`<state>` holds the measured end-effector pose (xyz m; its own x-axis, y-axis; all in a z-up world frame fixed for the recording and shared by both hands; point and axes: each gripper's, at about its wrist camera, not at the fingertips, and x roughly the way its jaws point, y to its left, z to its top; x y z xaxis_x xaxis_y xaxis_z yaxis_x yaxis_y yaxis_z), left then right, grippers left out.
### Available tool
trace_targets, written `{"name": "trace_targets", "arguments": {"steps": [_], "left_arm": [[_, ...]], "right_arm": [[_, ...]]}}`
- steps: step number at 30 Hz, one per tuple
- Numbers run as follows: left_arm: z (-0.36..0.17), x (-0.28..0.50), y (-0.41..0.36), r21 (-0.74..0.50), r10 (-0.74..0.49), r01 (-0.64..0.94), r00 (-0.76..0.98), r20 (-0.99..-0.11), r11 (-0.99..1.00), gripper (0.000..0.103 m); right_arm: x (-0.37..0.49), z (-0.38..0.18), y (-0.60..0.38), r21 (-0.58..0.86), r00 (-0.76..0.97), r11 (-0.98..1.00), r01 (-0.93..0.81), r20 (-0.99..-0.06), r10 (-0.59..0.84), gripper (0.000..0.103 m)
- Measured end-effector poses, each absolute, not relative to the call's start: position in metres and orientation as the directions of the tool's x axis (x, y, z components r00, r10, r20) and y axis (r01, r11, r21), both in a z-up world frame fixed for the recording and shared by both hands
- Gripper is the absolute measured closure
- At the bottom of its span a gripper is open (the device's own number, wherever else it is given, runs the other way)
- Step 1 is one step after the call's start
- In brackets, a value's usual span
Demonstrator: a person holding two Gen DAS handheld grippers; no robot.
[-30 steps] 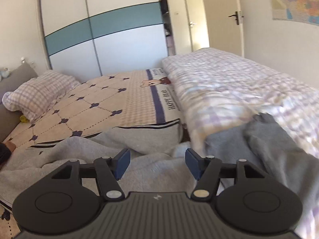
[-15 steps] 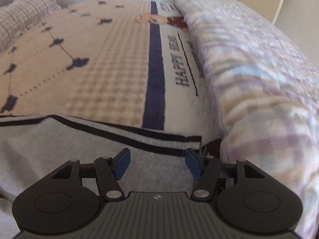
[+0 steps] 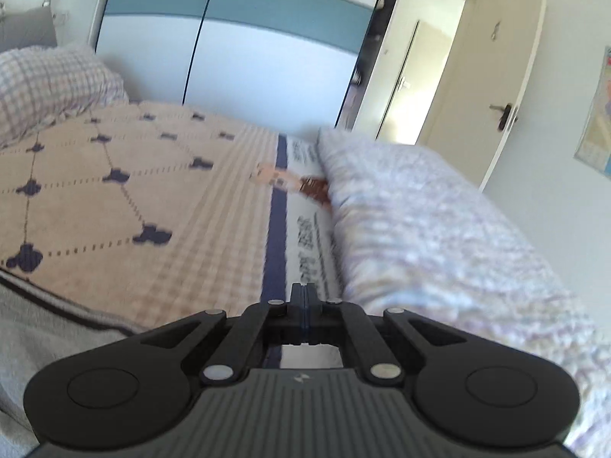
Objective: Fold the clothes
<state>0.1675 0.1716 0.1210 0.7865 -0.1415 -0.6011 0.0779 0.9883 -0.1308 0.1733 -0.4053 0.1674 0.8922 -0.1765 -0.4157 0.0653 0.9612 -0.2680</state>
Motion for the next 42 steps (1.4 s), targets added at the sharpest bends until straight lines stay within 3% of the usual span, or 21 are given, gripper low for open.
{"name": "trace_targets", "arguments": {"steps": [2,5,9,12,13,14,15,17,18,19,22,26,31,33,35,36,38,39,40,42], "left_arm": [[0.131,0.167,0.174,-0.140,-0.136,0.066,0.805,-0.577,0.988,0.096],[0.114,0.181,0.174,-0.104,-0.081,0.021,0.784,-0.615,0.994,0.095],[0.074,0.197,0.180,-0.105,-0.086,0.020,0.729,-0.679,0.994,0.094],[0.064,0.203,0.187,-0.150,-0.111,0.008,0.712,-0.694,0.989,0.083],[0.063,0.205,0.191,-0.168,-0.118,0.001,0.715,-0.689,0.986,0.073],[0.062,0.208,0.193,-0.183,-0.124,-0.005,0.718,-0.685,0.983,0.065],[0.060,0.211,0.193,-0.184,-0.123,-0.008,0.716,-0.687,0.983,0.065],[0.054,0.216,0.188,-0.178,-0.123,-0.005,0.698,-0.705,0.984,0.074],[0.054,0.215,0.184,-0.176,-0.121,-0.007,0.697,-0.707,0.984,0.090],[0.054,0.214,0.181,-0.175,-0.119,-0.009,0.696,-0.708,0.985,0.092],[0.068,0.209,0.176,-0.148,-0.123,0.024,0.696,-0.707,0.989,0.094],[0.118,0.194,0.189,-0.099,-0.177,0.151,0.701,-0.690,0.984,0.094],[0.162,0.168,0.185,-0.031,-0.192,0.229,0.727,-0.659,0.973,0.094],[0.165,0.163,0.181,-0.027,-0.195,0.233,0.737,-0.648,0.972,0.094],[0.157,0.167,0.178,-0.012,-0.178,0.225,0.735,-0.654,0.974,0.094],[0.150,0.171,0.178,-0.013,-0.168,0.214,0.726,-0.667,0.977,0.094],[0.136,0.176,0.183,-0.026,-0.160,0.196,0.708,-0.688,0.980,0.094],[0.130,0.178,0.185,-0.032,-0.157,0.188,0.699,-0.697,0.982,0.094],[0.125,0.180,0.188,-0.041,-0.160,0.185,0.696,-0.700,0.982,0.094],[0.121,0.180,0.189,-0.049,-0.163,0.181,0.697,-0.698,0.982,0.094]], "right_arm": [[0.166,0.190,-0.411,-0.240,0.908,0.970,0.048,-0.394,-0.143,0.103],[0.181,0.175,-0.418,-0.163,0.849,0.986,-0.031,-0.526,-0.061,0.101],[0.209,0.105,-0.428,-0.111,0.713,0.994,-0.020,-0.698,-0.064,0.057],[0.226,0.069,-0.441,-0.094,0.651,0.995,0.029,-0.754,-0.090,0.050],[0.232,0.059,-0.441,-0.105,0.629,0.994,0.036,-0.770,-0.104,0.049],[0.238,0.049,-0.440,-0.121,0.611,0.992,0.036,-0.783,-0.118,0.049],[0.243,0.043,-0.438,-0.142,0.604,0.989,0.031,-0.786,-0.132,0.050],[0.246,0.040,-0.433,-0.167,0.633,0.986,0.028,-0.760,-0.146,0.062],[0.245,0.041,-0.430,-0.177,0.650,0.984,0.032,-0.744,-0.155,0.097],[0.245,0.044,-0.426,-0.187,0.664,0.982,0.034,-0.730,-0.162,0.103],[0.237,0.061,-0.409,-0.265,0.732,0.964,0.033,-0.650,-0.204,0.103],[0.209,0.118,-0.394,-0.371,0.848,0.925,0.077,-0.464,-0.257,0.103],[0.168,0.205,-0.408,-0.336,0.939,0.929,0.151,-0.245,-0.241,0.103],[0.162,0.226,-0.417,-0.297,0.949,0.944,0.146,-0.227,-0.218,0.103],[0.170,0.221,-0.425,-0.215,0.932,0.974,0.070,-0.335,-0.141,0.102],[0.176,0.217,-0.430,-0.167,0.914,0.985,0.031,-0.394,-0.096,0.099],[0.195,0.185,-0.433,-0.098,0.847,0.995,-0.004,-0.529,-0.049,0.074],[0.203,0.167,-0.435,-0.074,0.819,0.997,-0.003,-0.573,-0.040,0.051],[0.210,0.148,-0.436,-0.054,0.796,0.999,0.003,-0.604,-0.035,0.040],[0.223,0.112,-0.438,-0.011,0.750,1.000,0.014,-0.661,-0.018,0.039]]}}
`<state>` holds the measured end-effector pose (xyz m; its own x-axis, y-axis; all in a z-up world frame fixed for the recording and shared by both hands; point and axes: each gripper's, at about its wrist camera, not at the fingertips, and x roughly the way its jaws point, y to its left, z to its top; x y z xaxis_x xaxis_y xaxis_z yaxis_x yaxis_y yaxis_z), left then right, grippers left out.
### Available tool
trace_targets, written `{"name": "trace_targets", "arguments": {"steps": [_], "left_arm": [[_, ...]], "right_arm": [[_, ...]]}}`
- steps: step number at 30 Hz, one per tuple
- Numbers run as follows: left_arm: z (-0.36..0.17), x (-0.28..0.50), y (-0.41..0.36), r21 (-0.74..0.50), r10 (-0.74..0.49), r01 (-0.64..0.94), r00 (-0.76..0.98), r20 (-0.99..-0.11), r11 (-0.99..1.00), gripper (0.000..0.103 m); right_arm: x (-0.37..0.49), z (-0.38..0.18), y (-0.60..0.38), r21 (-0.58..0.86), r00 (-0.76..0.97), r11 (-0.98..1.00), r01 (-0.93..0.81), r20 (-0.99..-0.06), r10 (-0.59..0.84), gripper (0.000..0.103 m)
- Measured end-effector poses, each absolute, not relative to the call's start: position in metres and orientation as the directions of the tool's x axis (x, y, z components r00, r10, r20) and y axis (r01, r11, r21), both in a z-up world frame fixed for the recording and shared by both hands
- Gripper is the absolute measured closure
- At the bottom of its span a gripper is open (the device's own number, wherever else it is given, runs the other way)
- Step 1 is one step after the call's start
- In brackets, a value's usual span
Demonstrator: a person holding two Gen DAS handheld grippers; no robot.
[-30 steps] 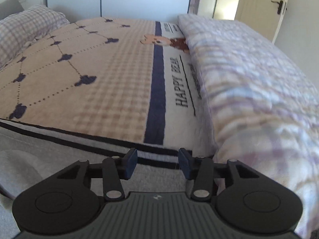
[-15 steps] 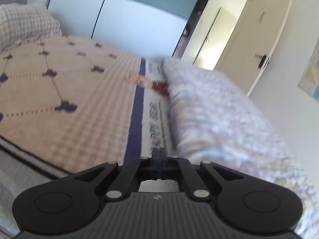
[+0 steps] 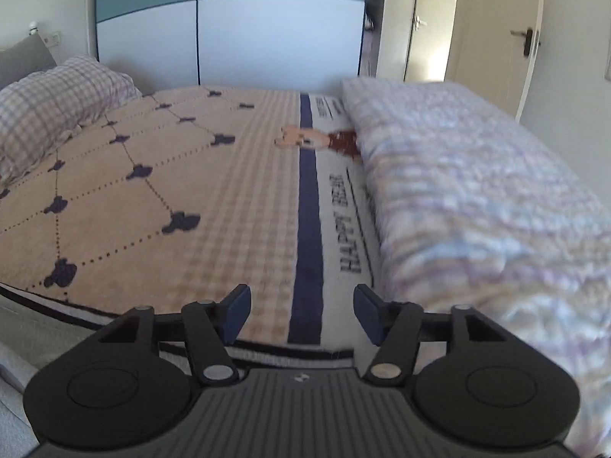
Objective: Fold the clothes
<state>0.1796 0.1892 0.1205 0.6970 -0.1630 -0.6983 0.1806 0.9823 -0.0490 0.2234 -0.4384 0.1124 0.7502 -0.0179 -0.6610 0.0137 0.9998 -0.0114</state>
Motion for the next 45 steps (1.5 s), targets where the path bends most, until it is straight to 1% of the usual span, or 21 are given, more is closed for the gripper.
{"name": "trace_targets", "arguments": {"steps": [2,5,7,8,9,10,11,12,16,21,24,27,28,29,30,32,33,35,36,41,45], "left_arm": [[0.116,0.180,0.191,-0.057,-0.166,0.176,0.698,-0.696,0.983,0.094],[0.108,0.181,0.191,-0.064,-0.166,0.169,0.700,-0.695,0.983,0.094],[0.101,0.183,0.189,-0.071,-0.163,0.159,0.702,-0.694,0.985,0.094],[0.098,0.185,0.189,-0.076,-0.160,0.149,0.701,-0.695,0.986,0.094],[0.094,0.187,0.190,-0.082,-0.158,0.140,0.701,-0.695,0.987,0.094],[0.092,0.188,0.190,-0.088,-0.156,0.132,0.702,-0.695,0.987,0.094],[0.091,0.188,0.190,-0.095,-0.156,0.124,0.707,-0.690,0.988,0.094],[0.091,0.187,0.190,-0.102,-0.156,0.118,0.712,-0.685,0.988,0.094],[0.104,0.177,0.189,-0.125,-0.169,0.115,0.750,-0.639,0.985,0.094],[0.130,0.168,0.192,-0.158,-0.157,0.078,0.794,-0.587,0.984,0.094],[0.131,0.174,0.192,-0.166,-0.127,0.037,0.811,-0.571,0.985,0.094],[0.110,0.197,0.184,-0.156,-0.082,-0.015,0.797,-0.598,0.988,0.088],[0.098,0.209,0.181,-0.160,-0.081,-0.026,0.777,-0.624,0.987,0.079],[0.087,0.221,0.180,-0.161,-0.077,-0.041,0.748,-0.660,0.986,0.064],[0.078,0.230,0.181,-0.163,-0.055,-0.082,0.720,-0.691,0.983,0.060],[0.074,0.225,0.190,-0.228,-0.067,-0.125,0.726,-0.684,0.966,0.056],[0.078,0.215,0.196,-0.268,-0.093,-0.120,0.742,-0.664,0.956,0.053],[0.085,0.189,0.205,-0.309,-0.119,-0.110,0.763,-0.635,0.945,0.031],[0.089,0.173,0.208,-0.298,-0.100,-0.124,0.765,-0.636,0.947,0.029],[0.094,0.086,0.216,-0.313,-0.088,-0.158,0.759,-0.645,0.936,0.028],[0.081,0.027,0.217,-0.300,-0.038,-0.229,0.735,-0.677,0.926,0.028]], "right_arm": [[0.237,0.081,-0.441,0.036,0.705,0.999,0.016,-0.709,0.014,0.038],[0.248,0.044,-0.440,0.033,0.655,0.995,0.095,-0.755,-0.038,0.027],[0.247,0.030,-0.438,0.028,0.664,0.993,0.118,-0.745,-0.058,0.018],[0.247,0.027,-0.434,0.013,0.670,0.993,0.119,-0.739,-0.071,0.019],[0.247,0.026,-0.430,-0.009,0.673,0.994,0.109,-0.735,-0.081,0.025],[0.246,0.029,-0.429,-0.014,0.676,0.996,0.090,-0.734,-0.071,0.051],[0.245,0.033,-0.430,-0.008,0.679,0.998,0.067,-0.733,-0.052,0.072],[0.243,0.038,-0.431,-0.005,0.686,0.999,0.052,-0.726,-0.040,0.085],[0.230,0.073,-0.425,-0.075,0.760,0.997,0.014,-0.648,-0.059,0.090],[0.206,0.152,-0.413,-0.150,0.886,0.989,0.008,-0.458,-0.077,0.090],[0.194,0.193,-0.400,-0.225,0.930,0.974,0.031,-0.349,-0.110,0.090],[0.203,0.209,-0.391,-0.262,0.943,0.962,0.078,-0.295,-0.156,0.089],[0.218,0.200,-0.387,-0.285,0.929,0.953,0.107,-0.313,-0.198,0.084],[0.235,0.187,-0.383,-0.315,0.907,0.939,0.140,-0.339,-0.249,0.080],[0.249,0.172,-0.380,-0.365,0.876,0.914,0.175,-0.366,-0.313,0.068],[0.271,0.139,-0.374,-0.484,0.794,0.843,0.235,-0.405,-0.453,0.067],[0.269,0.132,-0.373,-0.482,0.787,0.846,0.230,-0.419,-0.453,0.065],[0.252,0.126,-0.372,-0.412,0.812,0.891,0.189,-0.446,-0.378,0.057],[0.240,0.124,-0.371,-0.370,0.817,0.917,0.151,-0.475,-0.327,0.051],[0.163,0.118,-0.367,-0.112,0.771,0.994,-0.015,-0.634,-0.060,0.046],[0.078,0.104,-0.378,0.120,0.711,0.992,-0.031,-0.695,0.106,0.043]]}}
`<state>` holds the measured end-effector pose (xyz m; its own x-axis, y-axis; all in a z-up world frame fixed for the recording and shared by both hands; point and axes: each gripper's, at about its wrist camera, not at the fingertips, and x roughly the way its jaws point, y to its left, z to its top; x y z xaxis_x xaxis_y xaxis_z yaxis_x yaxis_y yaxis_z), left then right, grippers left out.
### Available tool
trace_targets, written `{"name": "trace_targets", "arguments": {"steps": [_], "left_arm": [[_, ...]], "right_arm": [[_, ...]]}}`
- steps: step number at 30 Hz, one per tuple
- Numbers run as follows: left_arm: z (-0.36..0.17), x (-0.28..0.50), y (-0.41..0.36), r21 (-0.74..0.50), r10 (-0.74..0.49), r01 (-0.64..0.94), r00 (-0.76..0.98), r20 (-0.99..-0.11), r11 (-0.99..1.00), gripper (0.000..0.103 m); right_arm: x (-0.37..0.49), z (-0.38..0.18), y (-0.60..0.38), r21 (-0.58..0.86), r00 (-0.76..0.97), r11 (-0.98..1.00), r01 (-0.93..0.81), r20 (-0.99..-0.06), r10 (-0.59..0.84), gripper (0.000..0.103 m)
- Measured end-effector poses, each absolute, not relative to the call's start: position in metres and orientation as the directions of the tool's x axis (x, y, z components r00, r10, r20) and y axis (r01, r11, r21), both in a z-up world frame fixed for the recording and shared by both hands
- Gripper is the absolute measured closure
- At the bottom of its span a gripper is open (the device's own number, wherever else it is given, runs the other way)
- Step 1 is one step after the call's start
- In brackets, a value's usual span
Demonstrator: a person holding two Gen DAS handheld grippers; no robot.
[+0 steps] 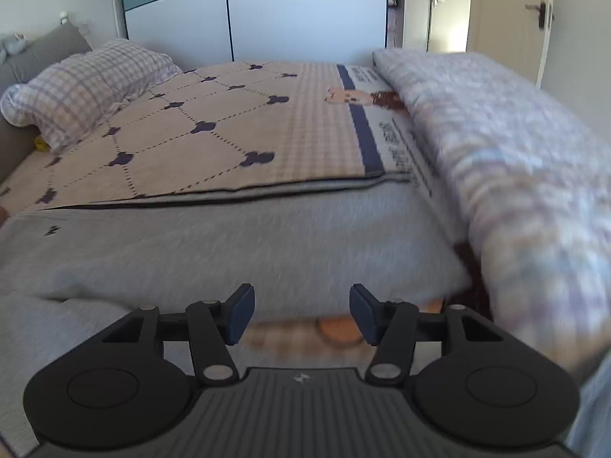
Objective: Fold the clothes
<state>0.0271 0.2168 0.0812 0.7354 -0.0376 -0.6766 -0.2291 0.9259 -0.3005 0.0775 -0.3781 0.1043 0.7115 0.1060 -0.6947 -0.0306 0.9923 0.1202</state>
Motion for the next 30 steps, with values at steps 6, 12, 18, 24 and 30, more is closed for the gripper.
{"name": "trace_targets", "arguments": {"steps": [6,12,18,24,30], "left_arm": [[0.069,-0.025,0.215,-0.389,-0.058,-0.314,0.710,-0.701,0.866,0.026],[0.039,-0.017,0.212,-0.475,-0.109,-0.384,0.676,-0.728,0.792,0.025],[0.034,0.001,0.214,-0.573,-0.159,-0.410,0.699,-0.697,0.709,0.082],[0.097,-0.016,0.240,-0.637,-0.123,-0.345,0.811,-0.572,0.690,0.087],[0.078,-0.052,0.230,-0.533,-0.118,-0.337,0.753,-0.647,0.776,0.085]], "right_arm": [[-0.048,0.068,-0.412,0.371,0.620,0.922,0.110,-0.751,0.228,0.042],[-0.121,0.027,-0.445,0.523,0.669,0.781,0.341,-0.719,0.189,0.042],[-0.091,0.021,-0.449,0.567,0.753,0.726,0.390,-0.650,0.104,0.076],[-0.063,0.092,-0.409,0.411,0.838,0.884,0.224,-0.544,0.041,0.098],[-0.101,0.115,-0.402,0.353,0.858,0.912,0.209,-0.514,0.002,0.098]]}}
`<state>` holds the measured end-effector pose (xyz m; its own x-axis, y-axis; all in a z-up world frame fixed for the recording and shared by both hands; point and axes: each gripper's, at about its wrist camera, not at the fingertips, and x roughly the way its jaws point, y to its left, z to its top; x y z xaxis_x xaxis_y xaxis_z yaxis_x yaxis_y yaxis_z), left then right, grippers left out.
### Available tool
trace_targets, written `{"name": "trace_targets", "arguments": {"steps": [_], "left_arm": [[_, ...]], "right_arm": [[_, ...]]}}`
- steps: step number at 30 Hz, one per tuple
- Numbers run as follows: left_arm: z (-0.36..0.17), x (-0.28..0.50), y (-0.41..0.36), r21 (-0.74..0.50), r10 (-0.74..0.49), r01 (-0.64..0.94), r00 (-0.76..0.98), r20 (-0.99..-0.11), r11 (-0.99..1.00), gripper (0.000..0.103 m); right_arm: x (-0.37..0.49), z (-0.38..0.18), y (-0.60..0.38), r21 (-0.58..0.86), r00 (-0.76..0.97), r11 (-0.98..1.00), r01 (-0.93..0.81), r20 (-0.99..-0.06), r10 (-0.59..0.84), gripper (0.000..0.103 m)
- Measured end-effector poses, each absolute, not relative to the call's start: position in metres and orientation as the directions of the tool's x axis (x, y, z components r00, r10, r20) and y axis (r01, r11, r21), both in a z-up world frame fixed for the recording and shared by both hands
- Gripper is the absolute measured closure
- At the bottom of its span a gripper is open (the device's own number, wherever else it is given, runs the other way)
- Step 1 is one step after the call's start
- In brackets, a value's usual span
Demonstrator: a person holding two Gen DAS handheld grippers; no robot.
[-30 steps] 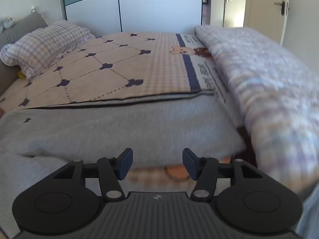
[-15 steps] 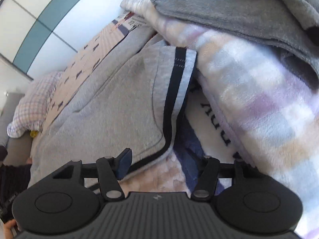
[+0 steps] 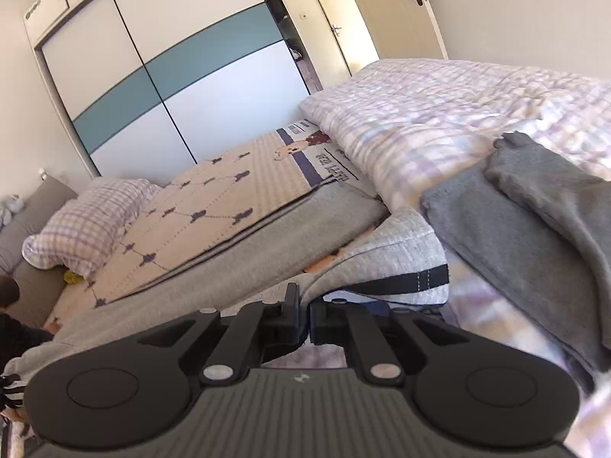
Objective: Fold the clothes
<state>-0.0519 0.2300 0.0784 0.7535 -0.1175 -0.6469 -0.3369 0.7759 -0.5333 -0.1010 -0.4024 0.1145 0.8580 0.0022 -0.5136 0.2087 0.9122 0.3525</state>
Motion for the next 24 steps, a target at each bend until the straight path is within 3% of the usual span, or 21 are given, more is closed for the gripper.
{"name": "trace_targets", "arguments": {"steps": [5,7,11,14,18,24], "left_arm": [[0.054,-0.062,0.240,-0.475,-0.144,-0.325,0.683,-0.716,0.818,0.058],[0.070,-0.067,0.241,-0.437,-0.122,-0.289,0.701,-0.703,0.852,0.052],[0.114,-0.057,0.233,-0.287,-0.026,-0.215,0.756,-0.654,0.934,0.033],[0.128,-0.027,0.231,-0.279,-0.059,-0.160,0.765,-0.641,0.947,0.030],[0.118,0.048,0.220,-0.210,-0.057,-0.108,0.753,-0.655,0.972,0.024],[0.071,0.147,0.216,-0.212,-0.103,-0.079,0.677,-0.729,0.974,0.024]], "right_arm": [[-0.129,0.019,-0.421,0.299,0.678,0.892,0.339,-0.735,-0.011,0.095],[-0.139,0.011,-0.422,0.286,0.678,0.900,0.329,-0.735,-0.014,0.094],[-0.142,0.047,-0.413,0.177,0.699,0.940,0.291,-0.711,-0.083,0.082],[-0.128,0.092,-0.409,0.190,0.773,0.962,0.197,-0.633,-0.034,0.077],[-0.073,0.128,-0.417,0.279,0.846,0.956,0.096,-0.528,0.069,0.049],[0.087,0.084,-0.447,0.320,0.758,0.922,0.218,-0.651,0.047,0.047]]}}
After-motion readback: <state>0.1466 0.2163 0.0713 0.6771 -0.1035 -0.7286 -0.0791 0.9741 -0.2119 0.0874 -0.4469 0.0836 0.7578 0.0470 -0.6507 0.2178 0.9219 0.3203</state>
